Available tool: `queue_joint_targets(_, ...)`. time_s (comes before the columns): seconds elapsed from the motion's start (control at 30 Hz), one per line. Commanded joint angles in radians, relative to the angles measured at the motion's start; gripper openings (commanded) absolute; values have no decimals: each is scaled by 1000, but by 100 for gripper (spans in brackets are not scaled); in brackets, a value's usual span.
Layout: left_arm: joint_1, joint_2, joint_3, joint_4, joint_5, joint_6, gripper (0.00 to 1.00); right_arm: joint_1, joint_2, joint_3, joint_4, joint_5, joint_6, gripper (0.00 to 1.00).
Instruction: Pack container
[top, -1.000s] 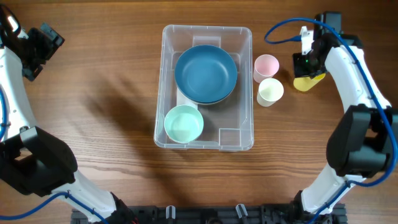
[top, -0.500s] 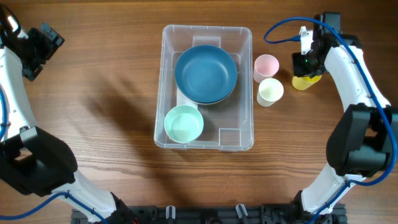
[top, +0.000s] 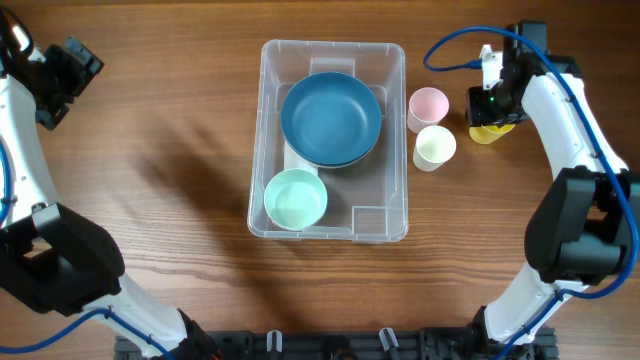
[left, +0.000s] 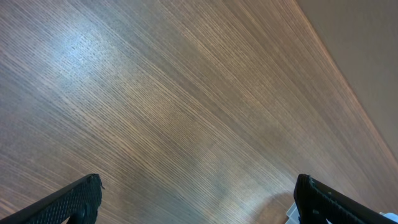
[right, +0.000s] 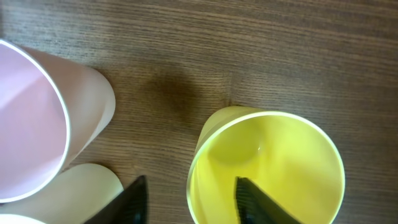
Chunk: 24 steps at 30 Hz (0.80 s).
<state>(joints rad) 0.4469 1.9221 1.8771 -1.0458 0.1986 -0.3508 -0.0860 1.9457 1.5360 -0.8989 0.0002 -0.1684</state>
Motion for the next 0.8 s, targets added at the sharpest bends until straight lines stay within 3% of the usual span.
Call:
queue_joint_targets(0.0,2,-28,19,2,-3,-9,100,1,14,-35,7,-17,10,41)
queue_joint_targets(0.07,2,-28,19,2,-3,-9,100,1,14,-54,17,-17,11,32)
queue_joint_targets(0.27,2,-28,19,2,-3,-9,100,1,14,-55,33,-16,10,30)
queue_joint_targets(0.47,2,-28,19,2,-3,-8,100,1,14,-55,50,-16,11,11)
queue_joint_targets(0.6,2,-28,19,2,-3,-9,100,1,14,-55,48,-16,11,5)
queue_joint_targets(0.77,2,-28,19,2,-3,-9,100,1,14,-55,47,-16,11,4)
